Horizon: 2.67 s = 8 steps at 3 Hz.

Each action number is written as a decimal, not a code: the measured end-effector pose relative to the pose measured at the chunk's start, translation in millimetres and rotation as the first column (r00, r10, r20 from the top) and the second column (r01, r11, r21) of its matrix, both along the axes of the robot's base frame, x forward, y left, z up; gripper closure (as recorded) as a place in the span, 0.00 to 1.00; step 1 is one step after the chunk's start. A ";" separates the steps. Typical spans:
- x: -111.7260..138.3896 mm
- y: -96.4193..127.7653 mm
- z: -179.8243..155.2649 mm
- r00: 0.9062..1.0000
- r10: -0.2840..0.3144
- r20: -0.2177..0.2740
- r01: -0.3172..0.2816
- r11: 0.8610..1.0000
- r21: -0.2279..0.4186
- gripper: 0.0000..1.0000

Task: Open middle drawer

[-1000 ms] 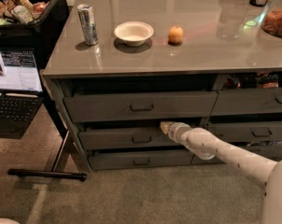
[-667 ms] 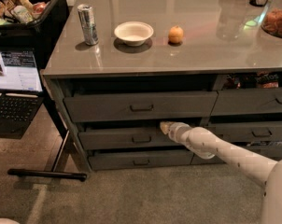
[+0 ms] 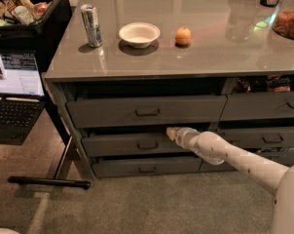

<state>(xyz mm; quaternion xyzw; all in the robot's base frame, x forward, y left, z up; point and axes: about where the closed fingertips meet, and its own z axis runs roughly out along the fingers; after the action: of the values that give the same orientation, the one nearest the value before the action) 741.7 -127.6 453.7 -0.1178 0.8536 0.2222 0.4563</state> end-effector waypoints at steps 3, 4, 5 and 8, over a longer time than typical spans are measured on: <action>6.8 28.1 4.2 0.989 0.142 -0.028 -0.143 0.990 -0.014 1.00; -4.4 28.8 -9.8 0.971 0.210 -0.115 -0.218 0.974 -0.061 1.00; -7.7 27.6 -12.5 0.965 0.221 -0.144 -0.233 0.970 -0.074 1.00; -13.8 29.9 -10.4 0.952 0.244 -0.183 -0.262 0.961 -0.087 1.00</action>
Offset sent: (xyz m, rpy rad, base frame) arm 0.0150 0.0137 0.0032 0.0338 -0.0363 0.0979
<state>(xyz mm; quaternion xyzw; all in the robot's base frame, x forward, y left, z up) 727.9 -97.7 443.3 -0.2317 0.8783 0.2408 0.3419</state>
